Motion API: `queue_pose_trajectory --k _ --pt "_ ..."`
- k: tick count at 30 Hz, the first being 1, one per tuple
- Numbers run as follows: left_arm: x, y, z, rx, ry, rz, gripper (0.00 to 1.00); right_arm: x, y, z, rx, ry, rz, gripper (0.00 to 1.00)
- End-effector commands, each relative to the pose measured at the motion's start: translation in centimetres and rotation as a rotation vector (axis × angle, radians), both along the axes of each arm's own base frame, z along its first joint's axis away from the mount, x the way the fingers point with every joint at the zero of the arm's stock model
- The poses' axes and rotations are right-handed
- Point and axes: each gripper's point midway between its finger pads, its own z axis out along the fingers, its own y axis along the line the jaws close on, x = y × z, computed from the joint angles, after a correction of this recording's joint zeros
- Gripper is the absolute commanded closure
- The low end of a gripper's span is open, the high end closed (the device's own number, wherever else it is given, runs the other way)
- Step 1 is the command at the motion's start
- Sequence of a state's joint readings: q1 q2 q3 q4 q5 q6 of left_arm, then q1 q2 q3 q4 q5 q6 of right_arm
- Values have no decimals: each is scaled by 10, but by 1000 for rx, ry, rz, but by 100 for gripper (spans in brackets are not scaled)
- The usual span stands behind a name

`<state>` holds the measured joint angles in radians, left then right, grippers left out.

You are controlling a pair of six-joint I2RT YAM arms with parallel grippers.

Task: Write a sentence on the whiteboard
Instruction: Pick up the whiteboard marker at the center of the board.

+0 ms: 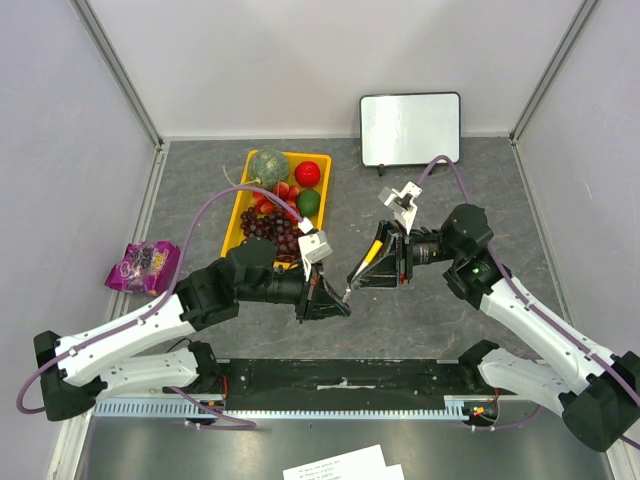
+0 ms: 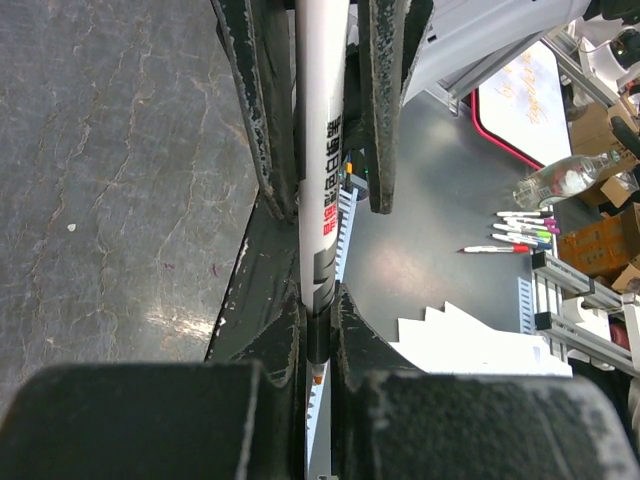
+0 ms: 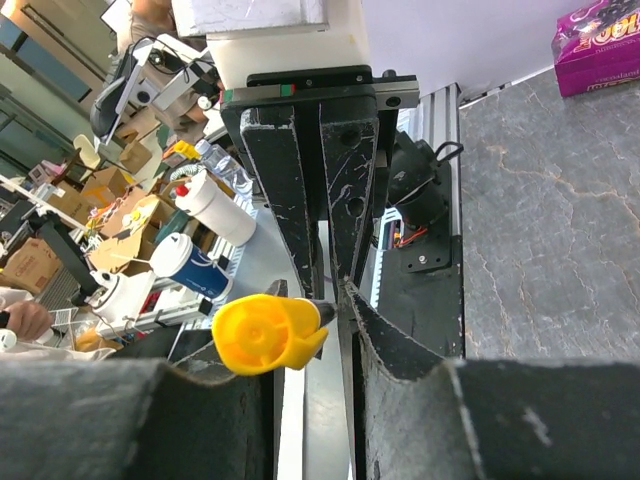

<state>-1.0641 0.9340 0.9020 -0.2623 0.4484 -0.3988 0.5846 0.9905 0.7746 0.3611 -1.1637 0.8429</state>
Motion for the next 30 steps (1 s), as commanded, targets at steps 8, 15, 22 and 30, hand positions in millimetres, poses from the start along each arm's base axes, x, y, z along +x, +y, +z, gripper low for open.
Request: queue_pose_trajectory --k 8,15,22,30 --pt "2 -2 14 -51 -61 -4 98 -5 -2 2 7 -9 22 99" --pt "9 2 17 -58 -69 47 67 10 0 -14 -79 -35 -60 100" --pt "31 10 5 -27 -35 216 9 44 -1 -38 -184 -31 -269 100" --pt "55 4 -13 42 -23 321 0 93 -40 -98 -395 66 -624 100"
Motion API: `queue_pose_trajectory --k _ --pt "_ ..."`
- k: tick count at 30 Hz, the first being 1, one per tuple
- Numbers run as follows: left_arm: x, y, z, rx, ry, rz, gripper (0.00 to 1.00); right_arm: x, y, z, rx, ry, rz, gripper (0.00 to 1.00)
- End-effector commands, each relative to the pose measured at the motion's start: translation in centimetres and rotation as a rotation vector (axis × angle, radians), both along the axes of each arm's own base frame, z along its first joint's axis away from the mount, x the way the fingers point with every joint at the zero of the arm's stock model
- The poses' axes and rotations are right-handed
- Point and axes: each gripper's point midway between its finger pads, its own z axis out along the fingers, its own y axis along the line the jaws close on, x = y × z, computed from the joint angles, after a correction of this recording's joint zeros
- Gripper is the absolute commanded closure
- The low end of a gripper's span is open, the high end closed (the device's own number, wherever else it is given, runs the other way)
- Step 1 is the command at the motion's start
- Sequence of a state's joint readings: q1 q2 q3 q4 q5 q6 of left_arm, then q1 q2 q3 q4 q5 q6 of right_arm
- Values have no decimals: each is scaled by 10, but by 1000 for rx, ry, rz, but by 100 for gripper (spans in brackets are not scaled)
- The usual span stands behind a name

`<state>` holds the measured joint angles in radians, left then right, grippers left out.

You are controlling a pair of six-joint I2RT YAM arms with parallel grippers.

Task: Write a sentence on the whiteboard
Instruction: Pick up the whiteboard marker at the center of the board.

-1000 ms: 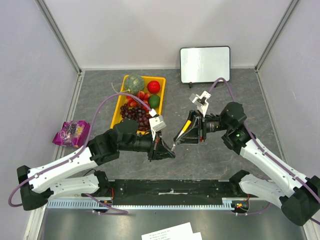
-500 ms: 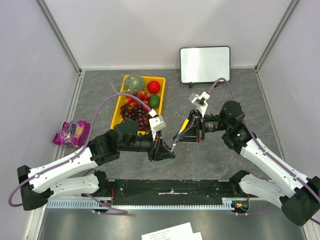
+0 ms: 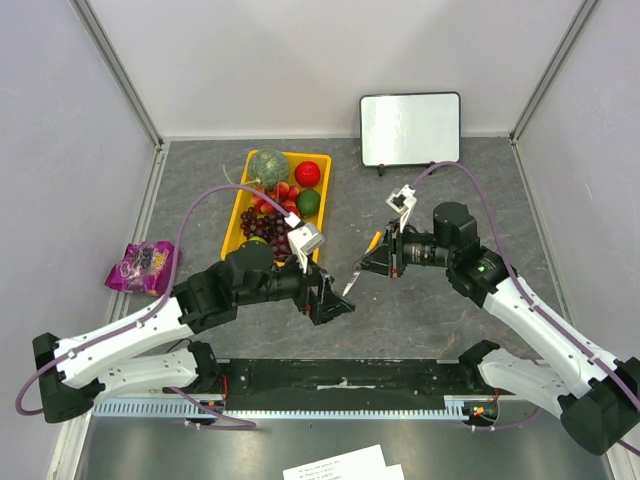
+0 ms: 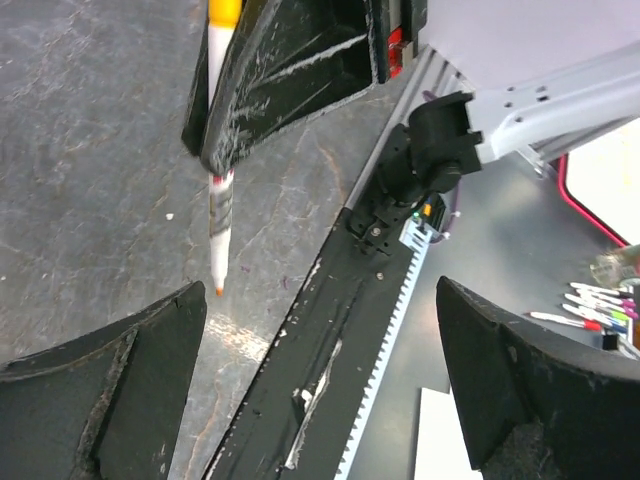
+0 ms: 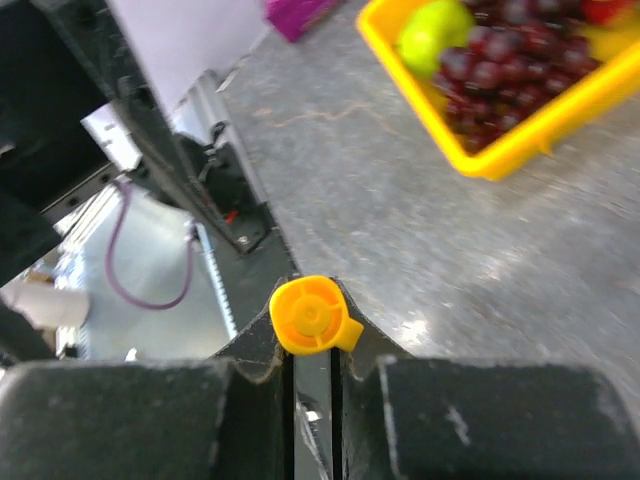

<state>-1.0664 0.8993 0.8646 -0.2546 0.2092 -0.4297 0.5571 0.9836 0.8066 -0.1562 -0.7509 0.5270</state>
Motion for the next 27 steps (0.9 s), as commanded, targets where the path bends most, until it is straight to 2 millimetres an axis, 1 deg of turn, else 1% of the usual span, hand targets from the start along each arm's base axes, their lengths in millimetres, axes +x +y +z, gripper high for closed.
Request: queue_pose_trajectory --k 1,4,6,8,11,14,16,18,19,20,22,23,24,26,27 --pt "21 -7 -8 34 18 87 0 30 -33 -26 -106 11 -231 100" --pt "29 -14 -17 69 31 95 0 32 -38 -25 -93 5 -235 100" --pt "34 -17 -23 84 35 98 0 30 -38 -19 -85 -12 -215 100" --pt "39 -21 -30 90 39 88 0 25 -32 -11 -58 -25 -163 100" --pt "49 -26 -35 88 34 94 0 16 -24 3 3 -32 -84 100" --pt "56 -35 -36 77 10 78 0 12 -20 10 38 -29 -49 100" --pt "60 -41 -36 66 2 70 1 10 -18 11 51 -24 -42 100" --pt "65 -47 -39 69 -1 61 5 9 -16 14 75 -18 -28 100" --pt "66 -51 -40 71 0 52 11 9 -14 17 92 -15 -20 100" --pt "67 -54 -43 77 3 44 26 10 -13 17 100 -9 -17 100" --pt "70 -56 -43 73 7 41 80 12 -11 17 102 -2 -21 100" --pt "73 -56 -44 75 12 50 97 15 -11 15 97 2 -28 100" --pt "76 -54 -45 71 18 61 98 18 -10 12 90 8 -37 98" --pt "83 -47 -46 65 36 88 98 27 -12 8 75 7 -75 79" --pt "86 -43 -48 59 54 103 98 31 -13 5 67 8 -94 66"
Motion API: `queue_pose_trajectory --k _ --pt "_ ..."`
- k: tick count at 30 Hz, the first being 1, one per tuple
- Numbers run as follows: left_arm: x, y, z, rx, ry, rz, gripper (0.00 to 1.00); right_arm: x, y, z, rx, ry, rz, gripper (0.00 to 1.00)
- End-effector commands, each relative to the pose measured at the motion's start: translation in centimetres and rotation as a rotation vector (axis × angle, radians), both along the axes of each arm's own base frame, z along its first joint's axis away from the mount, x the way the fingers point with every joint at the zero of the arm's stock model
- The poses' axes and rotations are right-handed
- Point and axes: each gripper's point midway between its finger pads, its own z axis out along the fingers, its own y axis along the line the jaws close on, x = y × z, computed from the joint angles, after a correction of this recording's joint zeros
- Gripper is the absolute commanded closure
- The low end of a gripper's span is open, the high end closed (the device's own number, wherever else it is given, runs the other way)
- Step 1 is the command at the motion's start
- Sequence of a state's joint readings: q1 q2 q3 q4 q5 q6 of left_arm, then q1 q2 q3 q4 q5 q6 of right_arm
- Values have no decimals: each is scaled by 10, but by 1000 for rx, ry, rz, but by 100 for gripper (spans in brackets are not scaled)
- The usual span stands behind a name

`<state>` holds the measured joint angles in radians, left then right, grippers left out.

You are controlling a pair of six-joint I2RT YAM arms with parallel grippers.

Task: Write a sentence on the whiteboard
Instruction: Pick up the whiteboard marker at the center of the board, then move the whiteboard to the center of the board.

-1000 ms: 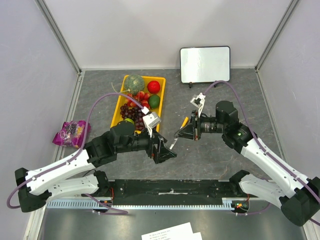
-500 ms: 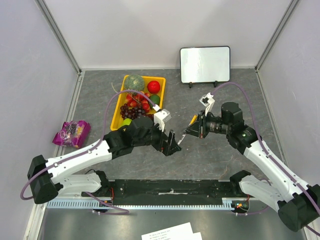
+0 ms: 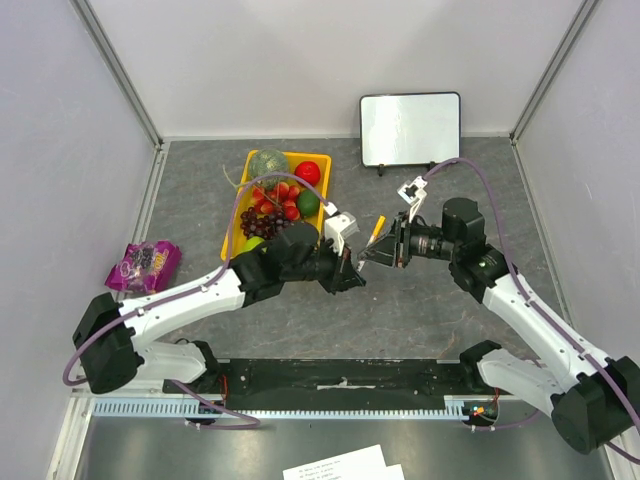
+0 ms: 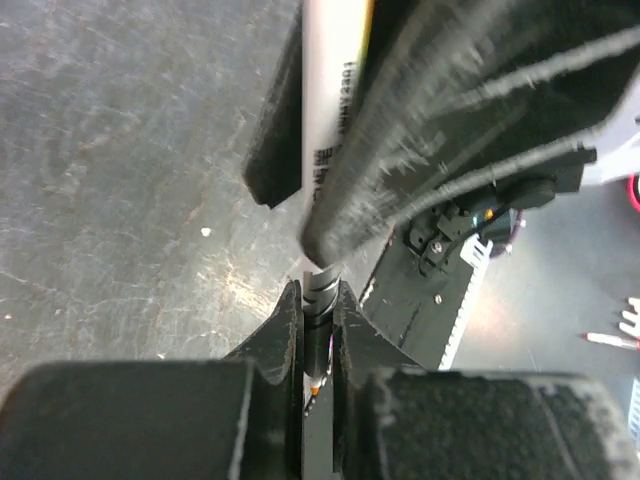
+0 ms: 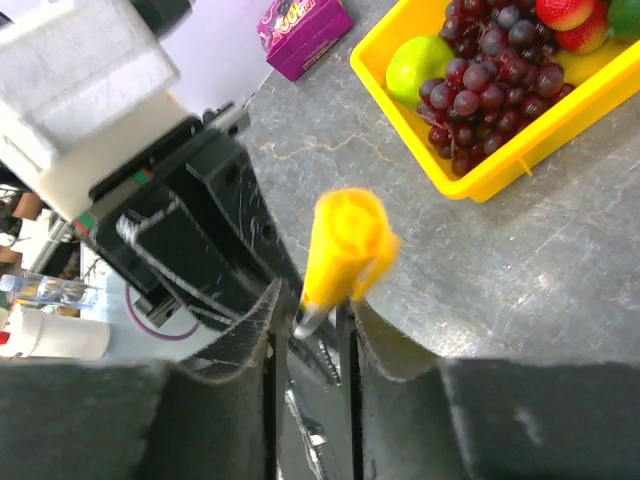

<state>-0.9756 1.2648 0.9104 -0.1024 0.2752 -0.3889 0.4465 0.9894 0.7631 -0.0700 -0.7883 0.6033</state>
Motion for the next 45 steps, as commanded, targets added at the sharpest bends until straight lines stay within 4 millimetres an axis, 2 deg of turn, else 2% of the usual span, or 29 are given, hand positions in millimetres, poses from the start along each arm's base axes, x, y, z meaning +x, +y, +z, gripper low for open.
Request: queue_pose_trajectory --k 1,4,7,11,15,17,20,30,38,45 --pt "36 11 22 -90 -3 111 98 13 1 4 6 -42 -34 54" --pt "52 33 22 -131 48 160 98 33 -8 -5 -32 -48 -120 26" --pt "69 60 26 -162 55 221 98 52 -17 -16 -78 -49 -187 8" --pt "76 88 28 -139 61 265 98 81 -32 -38 -194 -46 -298 2" --pt "74 105 34 -113 66 279 98 121 -60 -59 -377 -96 -475 2" --pt "69 108 38 -107 73 258 98 143 -75 -66 -449 -106 -573 2" --pt "61 108 45 -113 73 224 98 169 -85 -80 -534 -94 -667 2" --pt "44 111 61 -151 49 187 98 244 -82 -141 -717 2 -781 9" --pt "37 117 61 -160 47 200 98 301 -78 -159 -781 -4 -845 12" --pt "33 120 60 -159 38 200 98 336 -84 -180 -737 71 -873 28"
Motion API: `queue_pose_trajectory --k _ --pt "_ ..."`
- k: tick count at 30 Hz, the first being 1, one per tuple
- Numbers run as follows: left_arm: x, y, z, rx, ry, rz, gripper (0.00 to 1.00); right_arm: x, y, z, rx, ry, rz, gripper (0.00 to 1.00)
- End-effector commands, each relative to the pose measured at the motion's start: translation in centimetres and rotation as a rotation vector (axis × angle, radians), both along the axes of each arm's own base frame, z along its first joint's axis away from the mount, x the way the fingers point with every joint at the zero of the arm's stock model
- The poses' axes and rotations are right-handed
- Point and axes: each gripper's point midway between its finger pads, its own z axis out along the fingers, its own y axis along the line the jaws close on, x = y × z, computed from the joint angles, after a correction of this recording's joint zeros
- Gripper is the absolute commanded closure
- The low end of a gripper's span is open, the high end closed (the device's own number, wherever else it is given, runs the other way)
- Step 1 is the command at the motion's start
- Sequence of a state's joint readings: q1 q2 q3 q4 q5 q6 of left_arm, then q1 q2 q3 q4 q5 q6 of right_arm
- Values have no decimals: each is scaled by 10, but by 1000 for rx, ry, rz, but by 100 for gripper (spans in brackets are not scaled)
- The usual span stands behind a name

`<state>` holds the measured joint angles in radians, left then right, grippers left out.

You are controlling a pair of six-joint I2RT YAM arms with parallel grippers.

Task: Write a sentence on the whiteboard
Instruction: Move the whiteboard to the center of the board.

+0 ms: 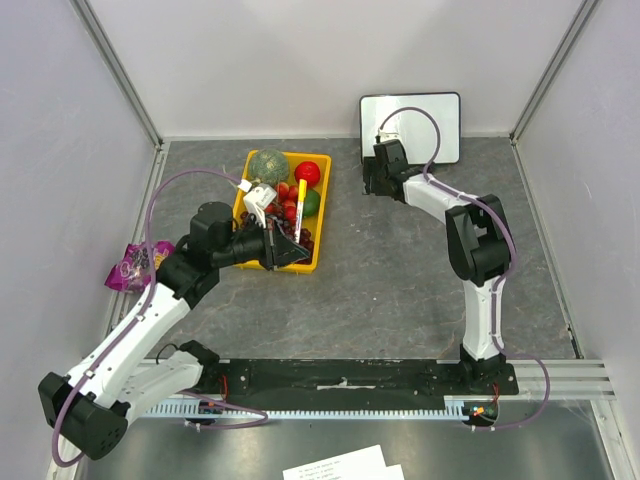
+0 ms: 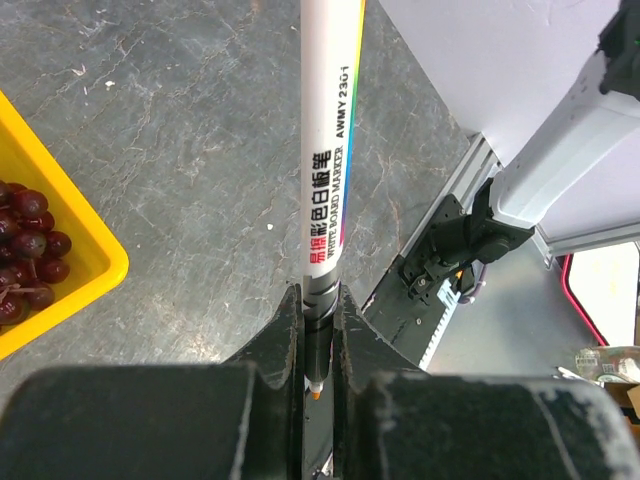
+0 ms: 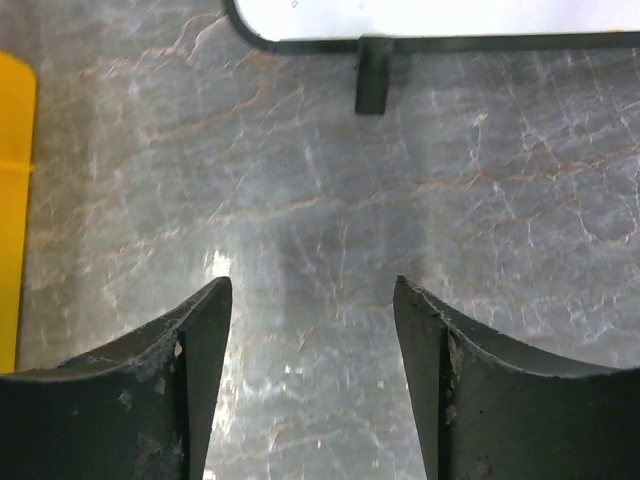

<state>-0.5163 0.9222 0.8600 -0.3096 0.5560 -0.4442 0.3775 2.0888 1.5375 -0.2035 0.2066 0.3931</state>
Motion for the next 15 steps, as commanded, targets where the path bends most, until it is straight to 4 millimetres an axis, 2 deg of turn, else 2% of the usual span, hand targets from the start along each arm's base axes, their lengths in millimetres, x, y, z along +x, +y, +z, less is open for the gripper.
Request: queue_pose_trajectory --k 1,10,15 --pt "-4 2 0 5 -24 -20 98 29 -12 1 33 -15 -55 29" --pt "-6 3 -1 8 -23 -19 98 55 -13 -20 16 12 -44 30" --pt "-5 3 -1 8 -21 -24 98 65 -12 -35 43 47 -39 38"
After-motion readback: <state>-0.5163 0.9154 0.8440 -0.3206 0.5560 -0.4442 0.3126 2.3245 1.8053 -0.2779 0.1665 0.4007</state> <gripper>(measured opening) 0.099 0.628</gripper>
